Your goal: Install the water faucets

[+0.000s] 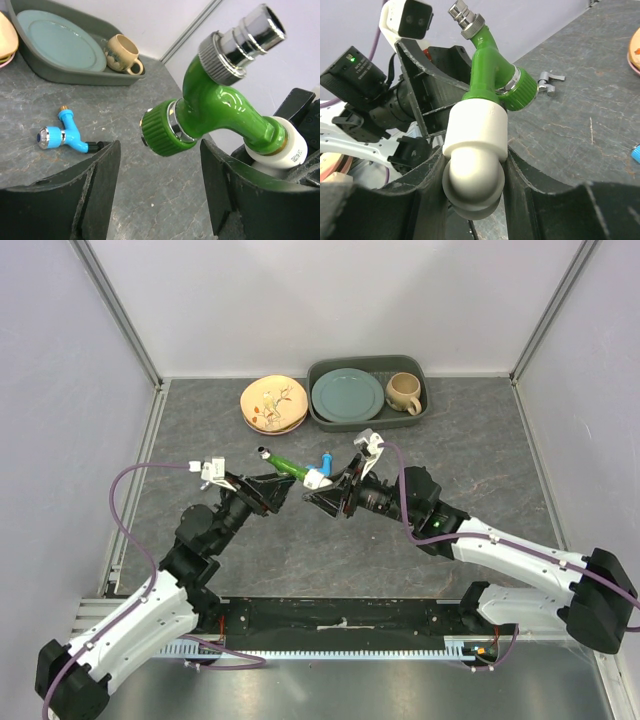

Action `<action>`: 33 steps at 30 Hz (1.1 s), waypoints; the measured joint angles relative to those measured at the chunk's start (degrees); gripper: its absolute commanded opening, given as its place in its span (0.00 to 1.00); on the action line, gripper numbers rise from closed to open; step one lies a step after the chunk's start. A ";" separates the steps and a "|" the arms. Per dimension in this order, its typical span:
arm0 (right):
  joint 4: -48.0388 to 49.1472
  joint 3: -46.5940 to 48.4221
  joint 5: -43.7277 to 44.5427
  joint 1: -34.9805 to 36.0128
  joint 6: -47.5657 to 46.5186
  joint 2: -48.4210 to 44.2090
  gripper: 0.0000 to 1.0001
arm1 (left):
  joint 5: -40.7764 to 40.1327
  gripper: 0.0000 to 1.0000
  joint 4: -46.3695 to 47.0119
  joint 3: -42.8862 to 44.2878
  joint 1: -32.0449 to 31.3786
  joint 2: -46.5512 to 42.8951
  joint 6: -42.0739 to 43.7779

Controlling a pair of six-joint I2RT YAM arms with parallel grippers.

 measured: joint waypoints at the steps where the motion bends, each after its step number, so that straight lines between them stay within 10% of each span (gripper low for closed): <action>1: -0.44 0.00 0.48 0.00 -0.22 -0.09 0.00 | 0.04 0.65 -1.49 0.31 0.00 -0.42 0.09; 12: -3.61 0.00 2.64 0.00 -2.25 -1.31 0.00 | 2.80 0.23 -8.52 0.98 0.00 -0.50 0.11; 33: -2.01 0.00 -7.45 -0.02 -1.90 -0.20 0.00 | 3.10 0.05 8.31 1.40 2.78 7.82 -3.58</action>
